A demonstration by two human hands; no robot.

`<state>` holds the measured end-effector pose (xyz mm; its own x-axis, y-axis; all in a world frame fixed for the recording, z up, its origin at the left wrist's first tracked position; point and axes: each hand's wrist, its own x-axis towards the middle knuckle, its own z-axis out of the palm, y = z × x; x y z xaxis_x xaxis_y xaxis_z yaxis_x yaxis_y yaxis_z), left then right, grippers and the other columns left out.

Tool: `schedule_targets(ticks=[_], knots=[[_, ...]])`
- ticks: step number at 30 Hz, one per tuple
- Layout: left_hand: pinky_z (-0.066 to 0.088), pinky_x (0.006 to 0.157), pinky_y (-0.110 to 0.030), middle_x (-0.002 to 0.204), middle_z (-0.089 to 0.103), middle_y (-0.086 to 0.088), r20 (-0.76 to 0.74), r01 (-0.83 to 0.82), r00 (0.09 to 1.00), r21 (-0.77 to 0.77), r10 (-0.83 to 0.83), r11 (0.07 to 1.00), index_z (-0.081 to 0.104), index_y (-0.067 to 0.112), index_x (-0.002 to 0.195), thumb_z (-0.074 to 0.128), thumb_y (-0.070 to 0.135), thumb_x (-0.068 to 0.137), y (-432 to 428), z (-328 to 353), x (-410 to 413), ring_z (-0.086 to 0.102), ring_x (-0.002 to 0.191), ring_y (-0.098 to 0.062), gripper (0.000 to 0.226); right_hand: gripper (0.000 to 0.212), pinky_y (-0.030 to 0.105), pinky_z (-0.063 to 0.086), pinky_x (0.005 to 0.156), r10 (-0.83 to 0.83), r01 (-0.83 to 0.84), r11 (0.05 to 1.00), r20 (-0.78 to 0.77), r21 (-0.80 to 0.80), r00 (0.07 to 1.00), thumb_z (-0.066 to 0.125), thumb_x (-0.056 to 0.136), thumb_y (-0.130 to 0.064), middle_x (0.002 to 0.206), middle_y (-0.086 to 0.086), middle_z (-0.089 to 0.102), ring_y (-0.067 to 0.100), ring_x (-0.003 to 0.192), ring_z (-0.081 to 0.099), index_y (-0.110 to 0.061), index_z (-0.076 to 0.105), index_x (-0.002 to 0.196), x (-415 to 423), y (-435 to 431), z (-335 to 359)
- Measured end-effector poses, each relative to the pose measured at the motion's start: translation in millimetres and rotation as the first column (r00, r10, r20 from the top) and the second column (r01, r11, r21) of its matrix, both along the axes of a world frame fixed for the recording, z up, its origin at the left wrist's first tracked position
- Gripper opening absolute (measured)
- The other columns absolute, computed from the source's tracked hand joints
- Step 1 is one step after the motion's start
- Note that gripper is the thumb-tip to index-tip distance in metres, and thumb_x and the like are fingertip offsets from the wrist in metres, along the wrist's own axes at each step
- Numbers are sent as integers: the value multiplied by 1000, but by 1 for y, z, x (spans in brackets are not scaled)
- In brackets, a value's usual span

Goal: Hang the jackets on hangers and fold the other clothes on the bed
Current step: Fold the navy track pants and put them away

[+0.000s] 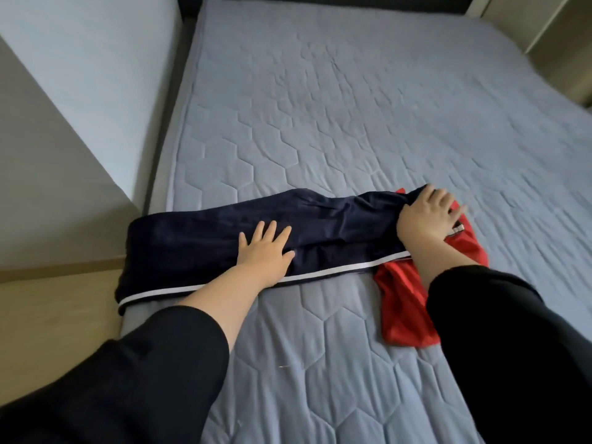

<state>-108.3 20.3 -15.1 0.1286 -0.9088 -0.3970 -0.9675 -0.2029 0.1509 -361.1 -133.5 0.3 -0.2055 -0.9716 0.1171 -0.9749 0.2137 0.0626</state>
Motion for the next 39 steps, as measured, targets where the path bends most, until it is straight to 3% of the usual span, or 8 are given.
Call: schedule_targets(ticks=[6,14,16,21,24,30,35,39], knots=[[-2,116,-53,161,-9,2,103,-16,995,-34,19,999,-4,31,152,22,45,102,25,-5,36,-13,147,-22,58,61,49,3,117,413,-437,889,171,135,894,31,101,-37,160,14,7,28,147,3,-10,10,152,118,62,-29],[6,117,-49,161,-5,4,55,-314,945,-134,323,940,5,31,153,25,56,98,93,-30,137,-6,148,-19,63,61,51,-2,117,265,-342,898,278,278,923,21,102,-39,161,10,-3,24,148,-6,-15,1,154,169,109,-45],[12,115,-48,161,2,-2,-68,-562,827,-123,558,818,9,28,153,28,52,99,108,-34,159,2,147,-24,62,61,50,-2,118,377,-450,862,300,232,876,21,102,-40,161,9,-5,24,148,-8,-14,1,153,201,121,-36],[36,101,-39,144,40,-22,-341,-947,178,194,923,254,36,0,143,38,33,101,121,-40,189,42,128,-38,53,62,47,-5,119,761,-837,522,352,166,545,26,100,-47,161,4,-1,20,148,-8,-19,9,154,283,169,-28],[39,101,-36,140,45,-21,-375,-903,18,393,927,177,39,-5,139,28,36,104,130,-38,195,47,125,-34,54,61,48,-3,119,811,-862,419,309,286,497,25,100,-49,162,0,0,17,148,-6,-23,8,154,301,186,-41],[47,95,-42,128,55,-12,-565,-688,-499,719,657,96,47,7,133,51,49,93,141,-54,218,55,116,-32,59,47,47,10,118,683,-762,606,342,227,645,32,102,-38,154,-1,31,16,143,23,-15,37,143,325,186,-39],[43,89,-35,131,55,-15,-550,-669,-433,727,714,155,51,2,131,50,41,97,145,-48,211,52,119,-31,52,67,50,5,118,798,-834,526,245,163,551,40,95,-49,160,7,14,23,147,9,-14,24,150,333,201,-40],[46,100,-42,126,59,-14,-548,-681,-416,717,726,152,53,8,133,55,47,89,144,-80,216,58,112,-32,59,57,48,31,109,989,-982,94,128,-166,73,56,75,-46,132,15,52,32,126,43,-9,59,118,317,219,-57]])
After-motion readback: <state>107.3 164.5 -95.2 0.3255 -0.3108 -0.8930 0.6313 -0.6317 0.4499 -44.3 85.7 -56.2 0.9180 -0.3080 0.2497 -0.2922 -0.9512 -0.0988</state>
